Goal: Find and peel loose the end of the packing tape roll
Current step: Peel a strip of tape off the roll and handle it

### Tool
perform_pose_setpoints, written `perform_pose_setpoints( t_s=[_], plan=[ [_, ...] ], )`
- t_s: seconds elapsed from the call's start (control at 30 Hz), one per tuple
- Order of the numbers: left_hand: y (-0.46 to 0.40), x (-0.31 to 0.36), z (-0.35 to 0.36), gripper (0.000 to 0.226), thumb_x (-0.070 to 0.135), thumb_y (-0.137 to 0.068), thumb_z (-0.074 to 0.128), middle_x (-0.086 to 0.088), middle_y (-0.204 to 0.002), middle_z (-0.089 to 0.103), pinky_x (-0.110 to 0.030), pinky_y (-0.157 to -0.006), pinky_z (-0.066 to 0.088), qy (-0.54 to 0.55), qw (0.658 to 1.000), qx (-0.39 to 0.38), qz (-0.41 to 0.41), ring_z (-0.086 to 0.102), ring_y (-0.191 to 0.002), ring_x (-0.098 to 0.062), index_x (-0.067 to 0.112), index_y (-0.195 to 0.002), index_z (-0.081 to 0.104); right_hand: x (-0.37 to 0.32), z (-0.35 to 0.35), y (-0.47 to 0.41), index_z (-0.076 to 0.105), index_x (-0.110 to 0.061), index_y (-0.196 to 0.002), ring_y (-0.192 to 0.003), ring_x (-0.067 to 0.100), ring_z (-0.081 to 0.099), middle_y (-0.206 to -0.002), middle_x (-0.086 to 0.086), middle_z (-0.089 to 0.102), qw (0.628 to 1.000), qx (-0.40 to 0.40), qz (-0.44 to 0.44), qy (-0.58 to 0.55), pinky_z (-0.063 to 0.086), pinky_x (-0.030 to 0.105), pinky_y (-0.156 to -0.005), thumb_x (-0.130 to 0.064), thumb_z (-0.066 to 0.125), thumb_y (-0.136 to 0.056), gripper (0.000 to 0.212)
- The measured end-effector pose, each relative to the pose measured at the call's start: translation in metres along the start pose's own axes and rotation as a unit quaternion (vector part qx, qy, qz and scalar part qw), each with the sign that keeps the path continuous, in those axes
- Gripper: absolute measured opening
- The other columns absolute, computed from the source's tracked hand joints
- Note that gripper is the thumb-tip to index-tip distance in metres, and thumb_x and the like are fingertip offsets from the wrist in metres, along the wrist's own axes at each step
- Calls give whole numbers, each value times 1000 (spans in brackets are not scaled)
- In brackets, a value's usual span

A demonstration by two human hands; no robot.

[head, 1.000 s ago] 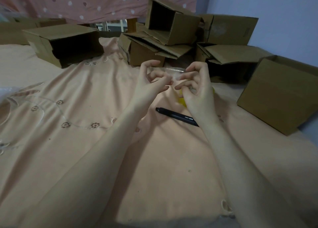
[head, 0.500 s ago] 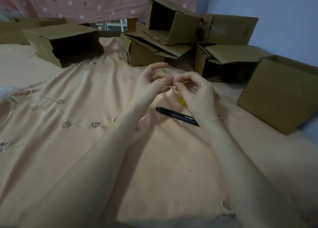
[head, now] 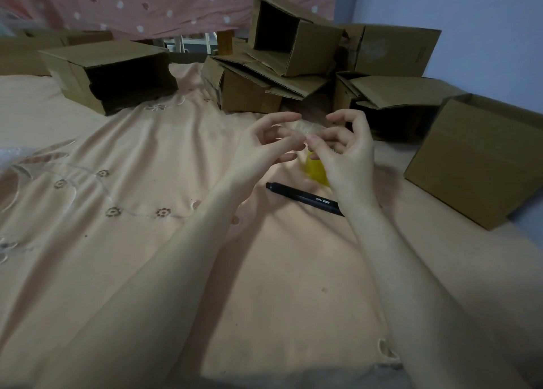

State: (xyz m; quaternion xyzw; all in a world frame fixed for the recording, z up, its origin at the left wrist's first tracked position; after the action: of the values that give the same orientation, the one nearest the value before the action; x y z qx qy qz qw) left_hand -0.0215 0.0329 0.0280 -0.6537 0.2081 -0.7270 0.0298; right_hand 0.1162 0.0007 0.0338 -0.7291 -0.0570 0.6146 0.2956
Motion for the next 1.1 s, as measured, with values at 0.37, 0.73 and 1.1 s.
perform_pose_setpoints(
  t_s=[0.37, 0.73, 1.1],
  plan=[
    [-1, -3, 1, 21, 4, -89, 63, -1, -77, 65, -20, -72, 53, -48, 998, -24, 19, 68, -71, -7, 17, -105, 60, 4, 5, -1, 63, -21, -98, -67, 15, 62, -73, 5, 64, 998, -30, 59, -21, 53, 31, -69, -7, 66, -82, 22],
    [-1, 1, -3, 31, -1, -83, 66, -1, -92, 65, -33, -82, 56, -49, 997, 40, 43, 64, -88, -9, 19, -106, 58, 7, 4, -1, 62, -1, -87, -62, 10, 66, -73, 8, 69, 994, -7, 97, -58, 56, 20, -63, -5, 65, -83, 6],
    [1, 0, 5, 20, 0, -81, 71, -14, -107, 66, -19, -81, 49, -76, 994, -12, 73, 62, -87, -7, 17, -93, 70, 6, 4, -1, 57, 0, -79, -83, 24, 72, -79, 17, 68, 970, -1, 150, -190, 58, 27, -71, 5, 60, -84, 8]
  ],
)
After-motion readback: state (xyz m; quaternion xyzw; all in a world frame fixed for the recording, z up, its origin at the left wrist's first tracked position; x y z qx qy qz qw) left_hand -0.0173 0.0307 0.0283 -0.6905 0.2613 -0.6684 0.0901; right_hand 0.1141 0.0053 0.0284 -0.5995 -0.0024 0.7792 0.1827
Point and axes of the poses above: each hand's wrist, its own y-axis away from the middle knuckle, its own z-axis out of the palm, x = y × z, the point moved 4 cm from there along -y, towards the middle knuckle
